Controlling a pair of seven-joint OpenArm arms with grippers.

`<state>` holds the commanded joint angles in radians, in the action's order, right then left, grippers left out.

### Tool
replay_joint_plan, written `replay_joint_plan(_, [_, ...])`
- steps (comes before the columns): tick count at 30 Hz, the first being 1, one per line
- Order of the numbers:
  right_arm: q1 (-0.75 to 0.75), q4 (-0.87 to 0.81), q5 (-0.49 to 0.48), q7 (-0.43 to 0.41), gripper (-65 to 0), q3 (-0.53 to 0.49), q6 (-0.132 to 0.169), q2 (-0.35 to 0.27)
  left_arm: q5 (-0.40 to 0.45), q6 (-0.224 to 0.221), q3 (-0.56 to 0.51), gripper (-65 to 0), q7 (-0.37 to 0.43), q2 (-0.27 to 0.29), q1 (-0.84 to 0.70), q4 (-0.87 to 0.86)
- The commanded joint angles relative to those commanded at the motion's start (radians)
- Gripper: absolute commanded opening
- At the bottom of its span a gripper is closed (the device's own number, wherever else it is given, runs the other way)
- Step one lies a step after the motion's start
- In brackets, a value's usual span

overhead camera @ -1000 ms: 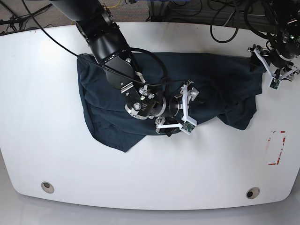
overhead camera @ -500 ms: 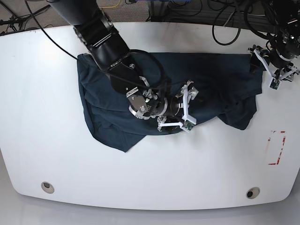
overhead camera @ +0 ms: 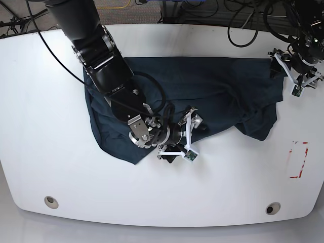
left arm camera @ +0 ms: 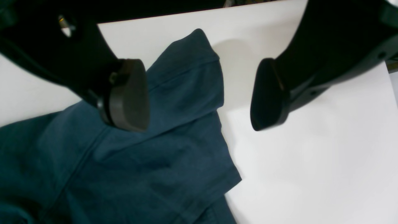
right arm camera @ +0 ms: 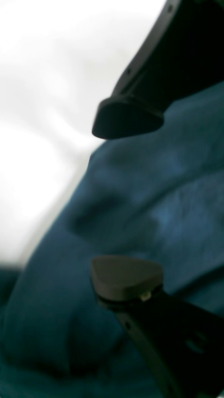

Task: Fold the T-shirt properly

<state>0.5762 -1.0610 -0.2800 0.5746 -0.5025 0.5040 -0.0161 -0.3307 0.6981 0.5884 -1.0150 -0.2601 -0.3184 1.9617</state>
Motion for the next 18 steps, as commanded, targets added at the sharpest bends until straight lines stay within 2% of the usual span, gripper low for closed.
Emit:
replay_joint_plan(2, [0.011,0.025,0.000,-0.032,-8.9,0.023,0.000,0.000,0.000,0.000,0.000,-18.1,0.000,0.000,0.000,0.000])
replay_joint_plan(3, [0.021,0.054,0.000,-0.058,-8.9,0.032,0.009,-0.003,0.000,0.000,0.000,-18.1,0.000,0.000,0.000,0.000])
replay_joint_plan(6, [0.026,0.081,0.000,-0.086,-8.9,0.005,0.021,-0.003,0.000,0.000,-0.002,-18.1,0.000,0.000,0.002,0.000])
replay_joint_plan(11, [0.023,0.087,0.002,-0.095,-8.9,-0.003,0.020,-0.006,0.000,0.000,-0.002,-18.1,0.000,0.000,0.002,0.000])
replay_joint_plan(18, [0.017,0.097,0.002,-0.124,-8.9,-0.003,0.021,-0.044,0.000,0.000,-0.002,-18.1,0.000,0.000,0.002,0.000])
